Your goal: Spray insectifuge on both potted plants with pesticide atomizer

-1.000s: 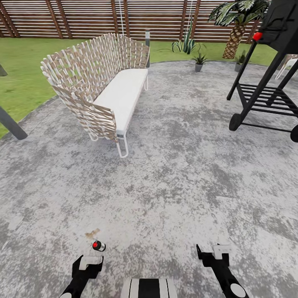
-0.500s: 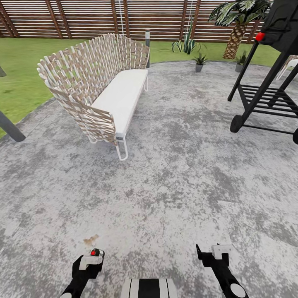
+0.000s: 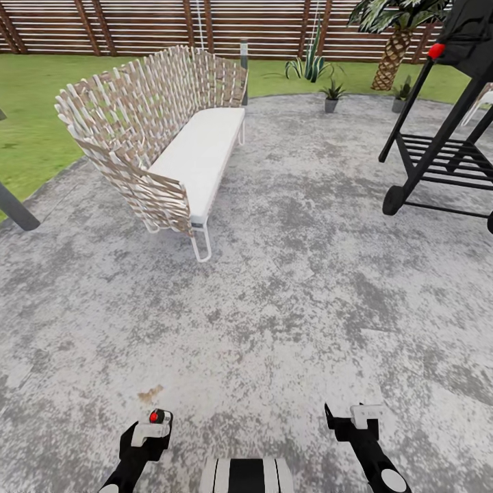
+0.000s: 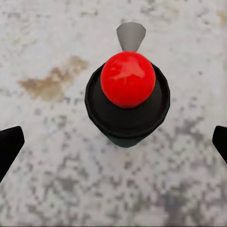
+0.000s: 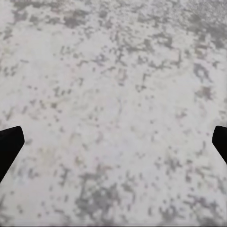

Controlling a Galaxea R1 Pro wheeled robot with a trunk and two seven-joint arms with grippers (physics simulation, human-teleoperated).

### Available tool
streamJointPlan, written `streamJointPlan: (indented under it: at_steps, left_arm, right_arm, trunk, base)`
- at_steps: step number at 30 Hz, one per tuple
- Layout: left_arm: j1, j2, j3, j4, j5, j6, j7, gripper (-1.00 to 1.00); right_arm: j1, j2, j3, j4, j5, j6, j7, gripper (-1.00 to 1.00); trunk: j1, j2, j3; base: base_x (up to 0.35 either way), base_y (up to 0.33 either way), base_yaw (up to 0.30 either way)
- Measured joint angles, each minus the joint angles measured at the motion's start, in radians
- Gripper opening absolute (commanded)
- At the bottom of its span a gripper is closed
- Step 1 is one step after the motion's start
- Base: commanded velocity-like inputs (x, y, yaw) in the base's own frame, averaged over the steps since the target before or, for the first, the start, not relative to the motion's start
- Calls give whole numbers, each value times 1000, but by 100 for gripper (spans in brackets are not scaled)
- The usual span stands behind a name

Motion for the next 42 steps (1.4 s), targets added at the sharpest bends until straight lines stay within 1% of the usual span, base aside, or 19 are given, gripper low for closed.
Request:
streamJointPlan:
  at_steps: [12, 15, 42]
  left_arm:
    - [-1, 0, 1, 0, 0, 0, 0, 100]
    - [-1, -1, 2, 0, 0, 0, 0, 100]
    - [0, 0, 3, 0, 0, -2, 0, 100]
  right_arm:
    - [0, 0, 1, 0, 0, 0, 0, 100]
    - [0, 0, 1, 0, 0, 0, 0, 100]
    - [0, 0, 2, 2, 0, 0, 0, 100]
  trunk:
    - [0, 0, -1]
    - [1, -1, -13]
    - [1, -1, -13]
  base:
    - [0, 0, 0]
    - [0, 0, 0]
    - [25, 0, 0]
